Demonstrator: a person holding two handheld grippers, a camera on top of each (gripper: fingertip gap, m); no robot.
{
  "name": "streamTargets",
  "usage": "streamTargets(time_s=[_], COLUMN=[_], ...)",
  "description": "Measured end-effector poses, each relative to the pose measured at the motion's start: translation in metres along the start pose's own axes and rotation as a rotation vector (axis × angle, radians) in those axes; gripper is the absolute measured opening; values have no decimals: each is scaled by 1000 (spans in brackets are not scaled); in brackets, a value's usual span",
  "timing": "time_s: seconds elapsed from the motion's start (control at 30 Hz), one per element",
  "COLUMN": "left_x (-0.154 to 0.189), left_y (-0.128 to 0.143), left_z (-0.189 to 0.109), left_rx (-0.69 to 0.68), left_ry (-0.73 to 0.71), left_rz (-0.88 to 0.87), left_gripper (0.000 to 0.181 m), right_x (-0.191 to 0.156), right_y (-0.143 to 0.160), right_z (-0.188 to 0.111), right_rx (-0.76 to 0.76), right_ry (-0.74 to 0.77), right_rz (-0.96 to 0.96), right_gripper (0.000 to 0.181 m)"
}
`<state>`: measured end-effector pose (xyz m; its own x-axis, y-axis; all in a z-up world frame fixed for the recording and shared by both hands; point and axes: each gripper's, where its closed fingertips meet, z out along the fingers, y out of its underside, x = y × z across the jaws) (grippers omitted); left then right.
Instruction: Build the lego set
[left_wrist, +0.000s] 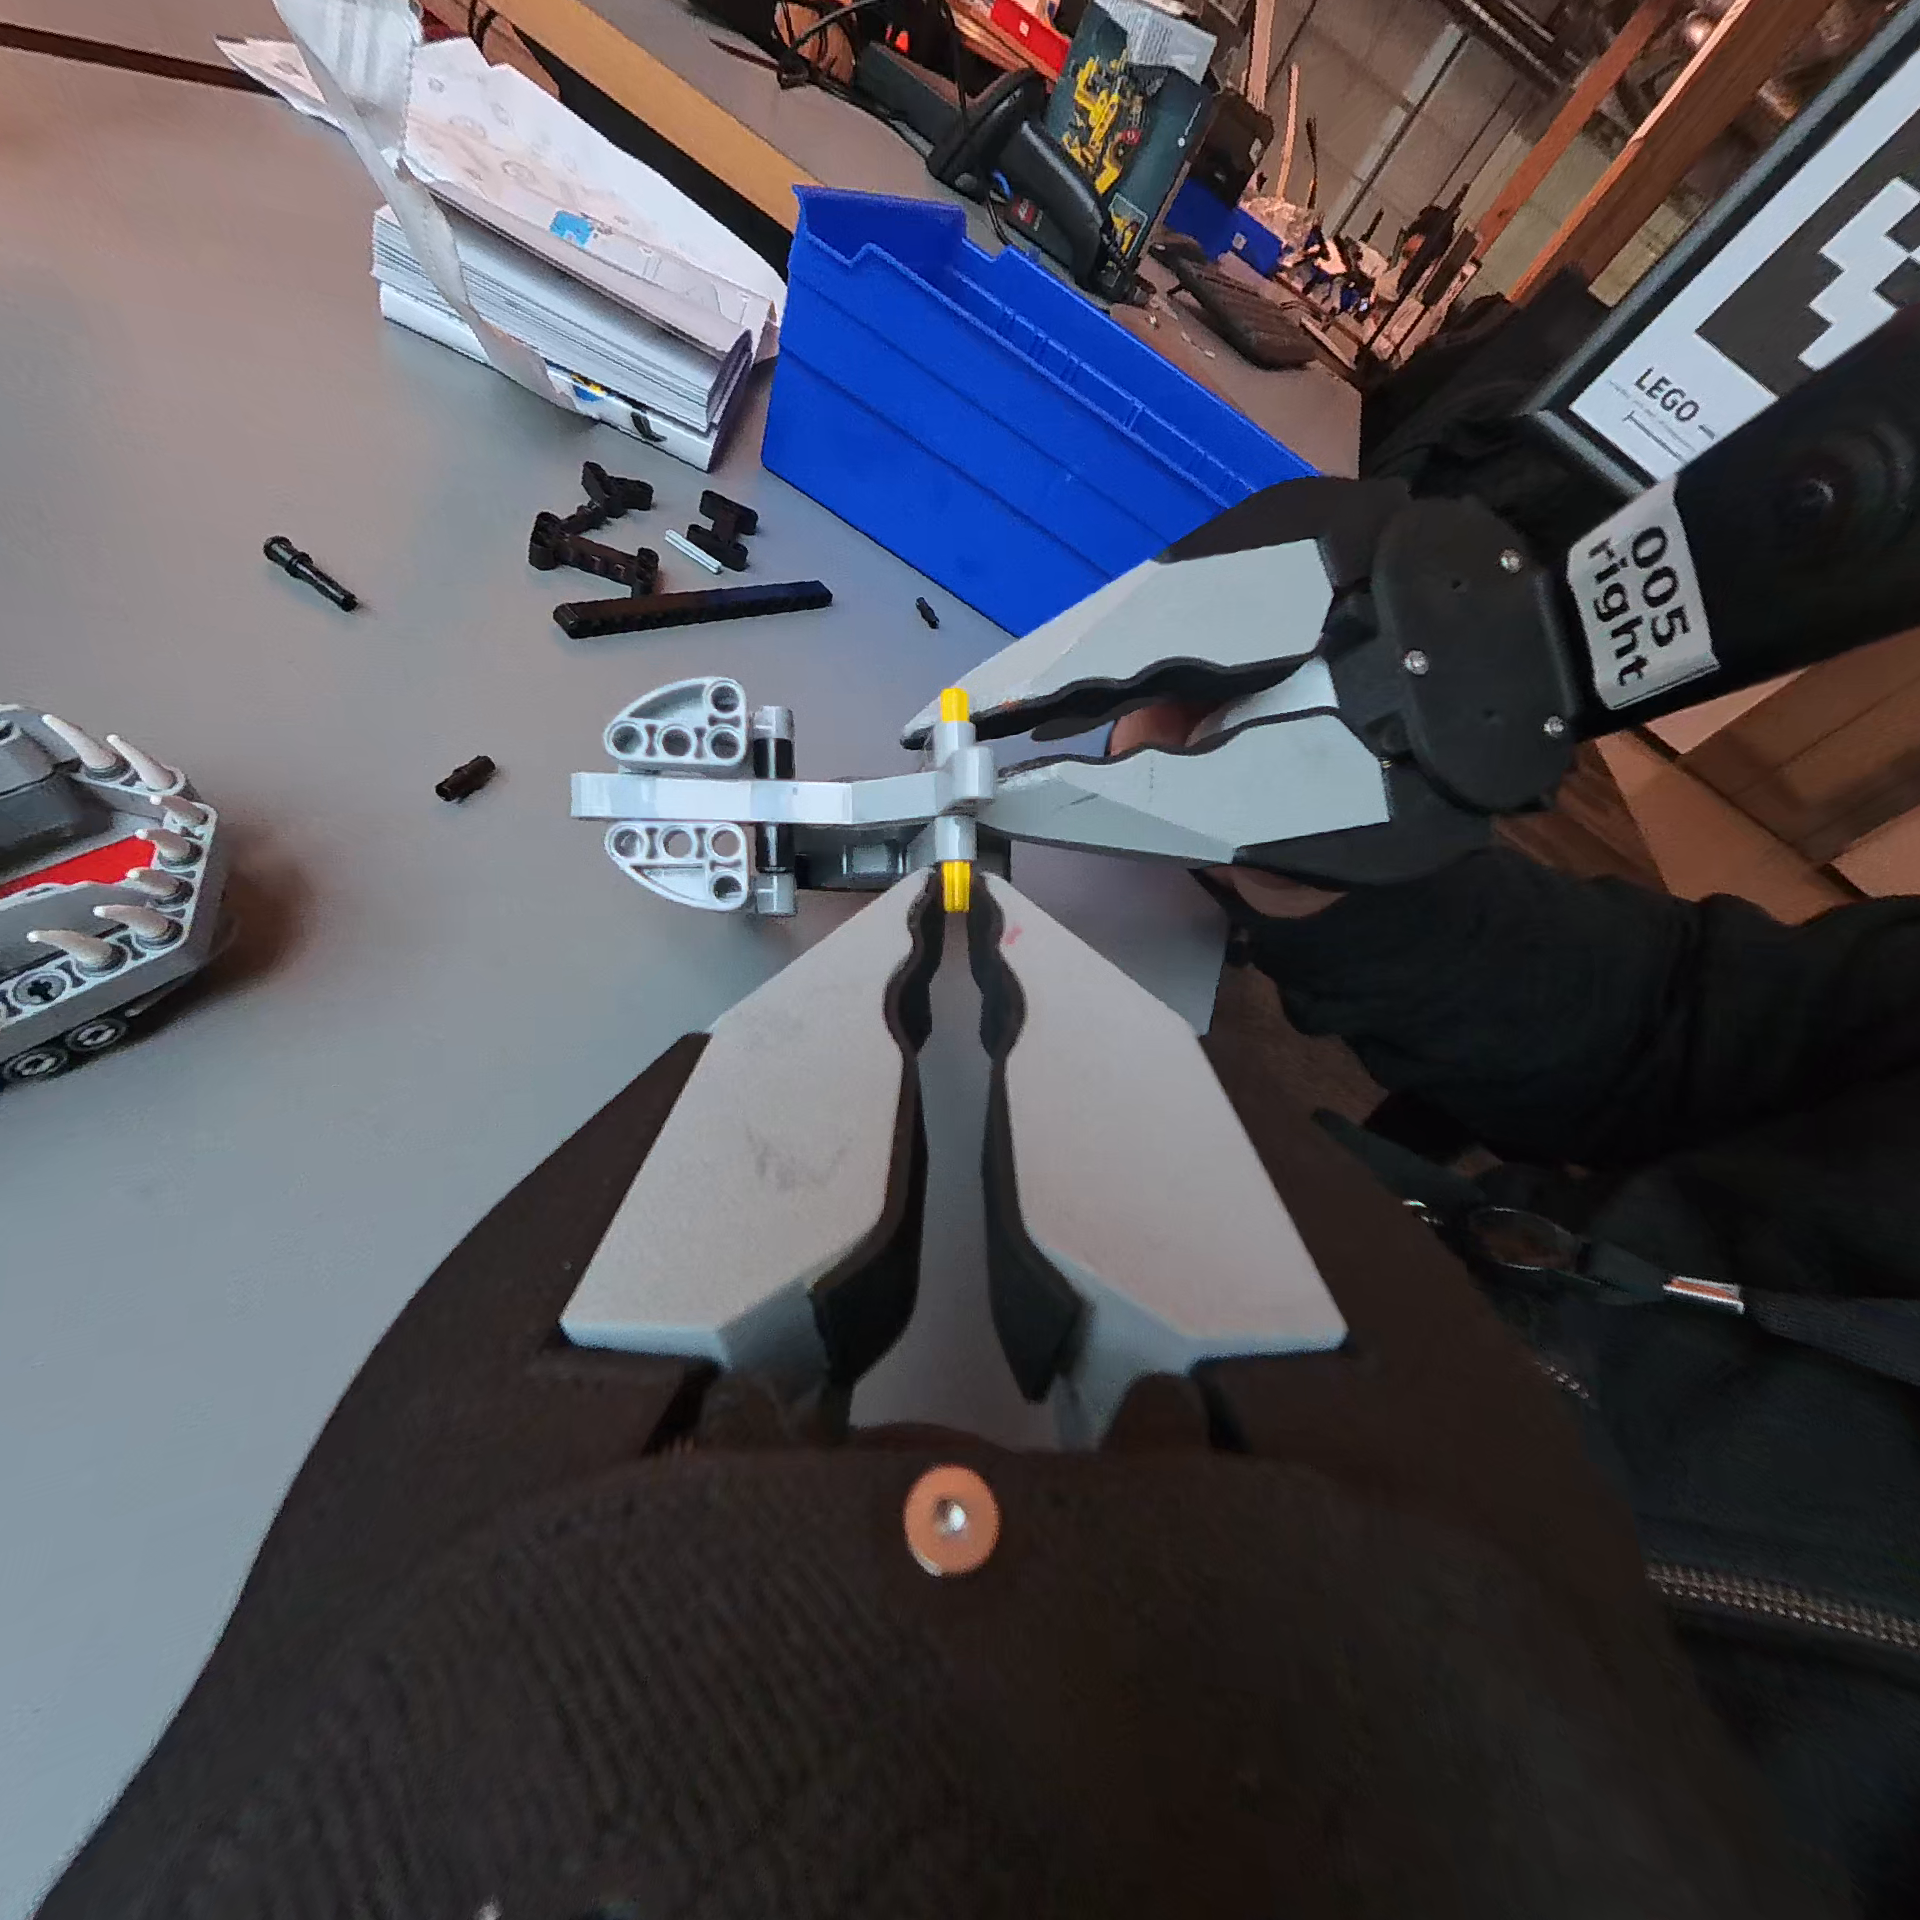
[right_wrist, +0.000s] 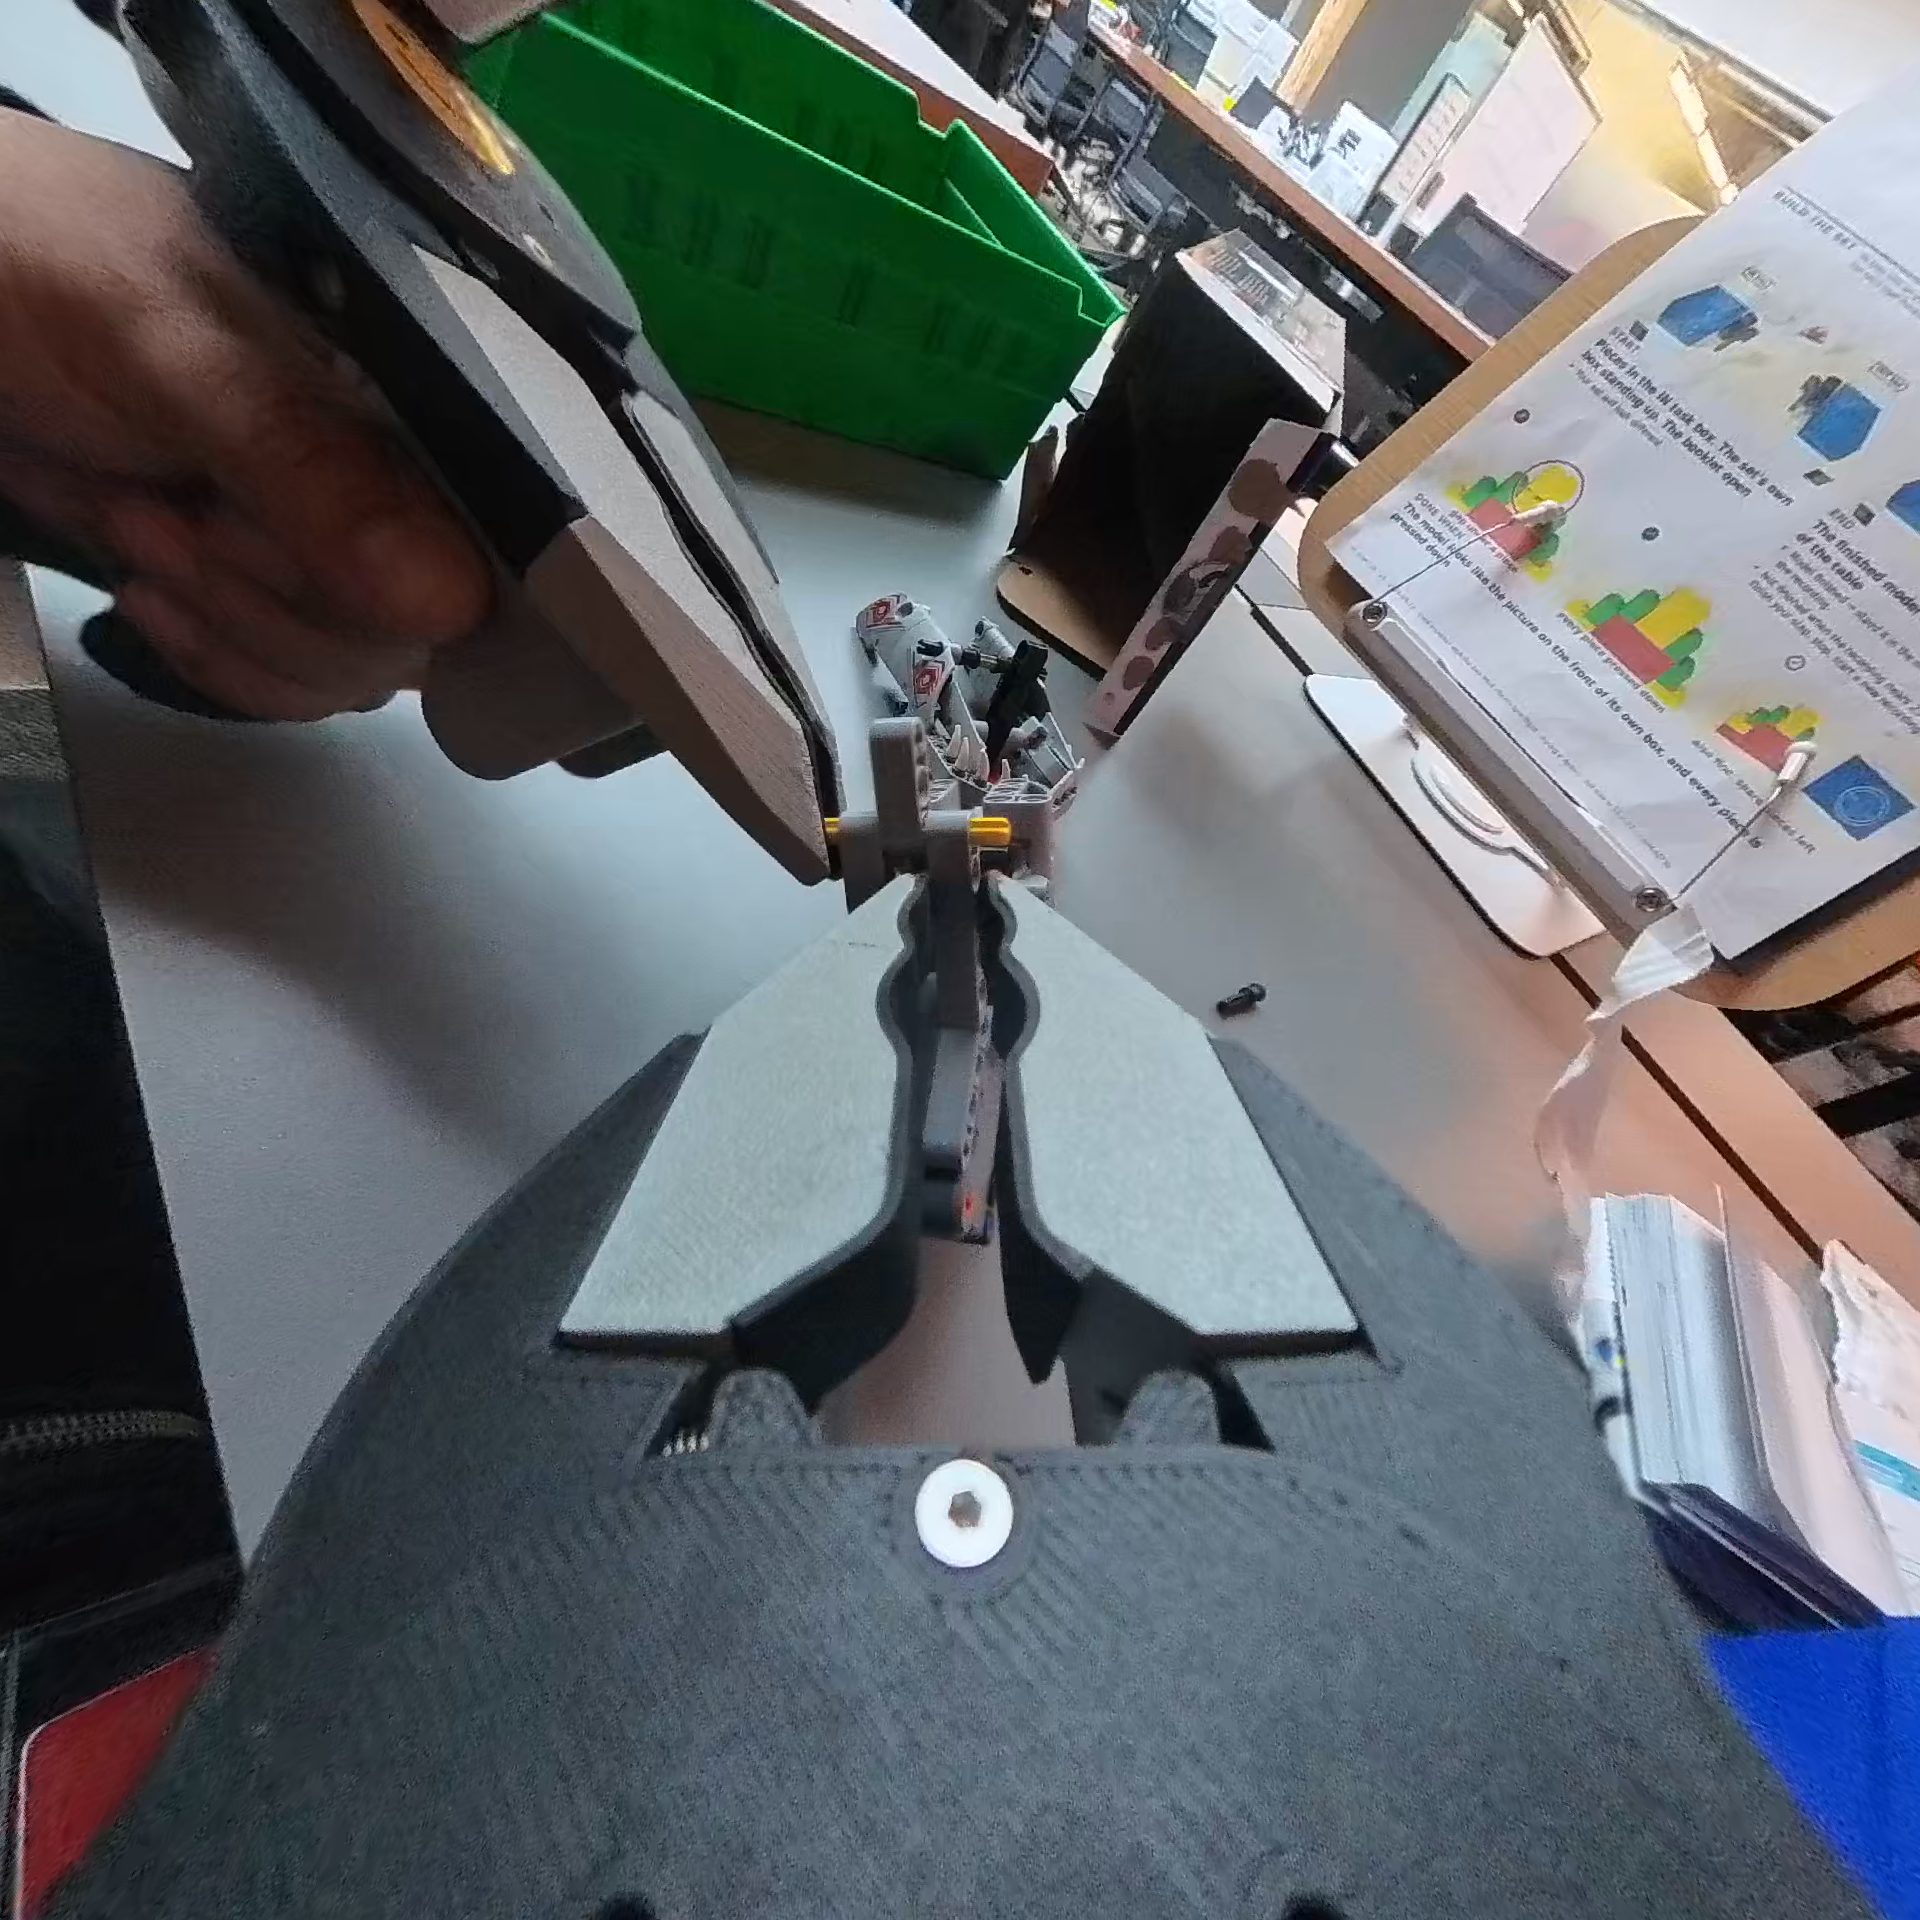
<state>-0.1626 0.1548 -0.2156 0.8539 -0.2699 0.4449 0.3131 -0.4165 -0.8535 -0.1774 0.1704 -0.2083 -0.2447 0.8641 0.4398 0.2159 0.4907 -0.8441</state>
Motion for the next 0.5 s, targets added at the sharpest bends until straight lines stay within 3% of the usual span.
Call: streamTargets(time_s=[0.17,0.37,0.5], left_x=[-2,6,4], left_y=[4,4,7], left_z=[4,3,5], left_rx=[-40,-13,-31], left_ry=[-108,65,66], left_rz=[149,-114,-113], left_gripper=[3,2,2], right_x=[-1,1,-3], right_y=[2,-1,2], right_z=[0,0,1], right_rx=[12,32,19], right_ry=[12,122,83], right_rz=[-15,-160,-165], right_gripper=[7,9,5])
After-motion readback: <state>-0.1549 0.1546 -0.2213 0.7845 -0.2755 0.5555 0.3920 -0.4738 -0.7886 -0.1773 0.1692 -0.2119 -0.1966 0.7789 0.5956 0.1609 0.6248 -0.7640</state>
